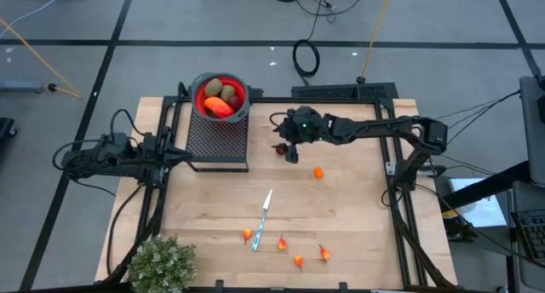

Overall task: Pick & Place Fruit
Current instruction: Put the red pomegranate into the red strainer bowl on the shelf

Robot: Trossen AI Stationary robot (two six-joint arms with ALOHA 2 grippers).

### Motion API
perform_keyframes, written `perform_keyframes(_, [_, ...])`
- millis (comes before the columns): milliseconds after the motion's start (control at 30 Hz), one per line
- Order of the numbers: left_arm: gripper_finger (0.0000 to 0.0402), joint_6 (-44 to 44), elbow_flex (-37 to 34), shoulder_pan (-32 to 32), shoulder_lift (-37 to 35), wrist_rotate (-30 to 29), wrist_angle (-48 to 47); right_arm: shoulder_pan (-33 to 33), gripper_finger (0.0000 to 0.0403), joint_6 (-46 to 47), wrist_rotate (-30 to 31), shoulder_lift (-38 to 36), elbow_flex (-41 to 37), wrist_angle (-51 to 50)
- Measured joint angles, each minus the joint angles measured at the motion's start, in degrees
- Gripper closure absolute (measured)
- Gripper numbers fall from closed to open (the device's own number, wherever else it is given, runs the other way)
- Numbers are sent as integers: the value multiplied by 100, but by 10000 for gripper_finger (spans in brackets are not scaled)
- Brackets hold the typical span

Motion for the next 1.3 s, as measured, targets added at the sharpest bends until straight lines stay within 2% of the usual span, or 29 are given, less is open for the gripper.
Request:
perform_keyframes(167, [396, -137, 0, 0, 0, 0, -7, -75, 108, 56, -70, 343, -4, -99])
perform_keyframes(433, [393, -223, 0, 2, 0, -2, -7, -185, 89, 702, -72, 630, -8, -119])
perform_keyframes(567, [399, -225, 0, 2, 0, -2, -7, -232, 85, 1081, -74, 661, -8, -206])
perform_keyframes(867, [387, -225, 0, 2, 0, -3, -11, -265, 85, 1411, -209, 663, -8, -441])
perform_keyframes(1067, [400, -243, 0, 2, 0, -7, -10, -267, 85, 1416, -43, 757, -10, -412])
perform_keyframes(1300, [386, -276, 0, 2, 0, -5, -11, -291, 85, 1141, -67, 865, -11, -360])
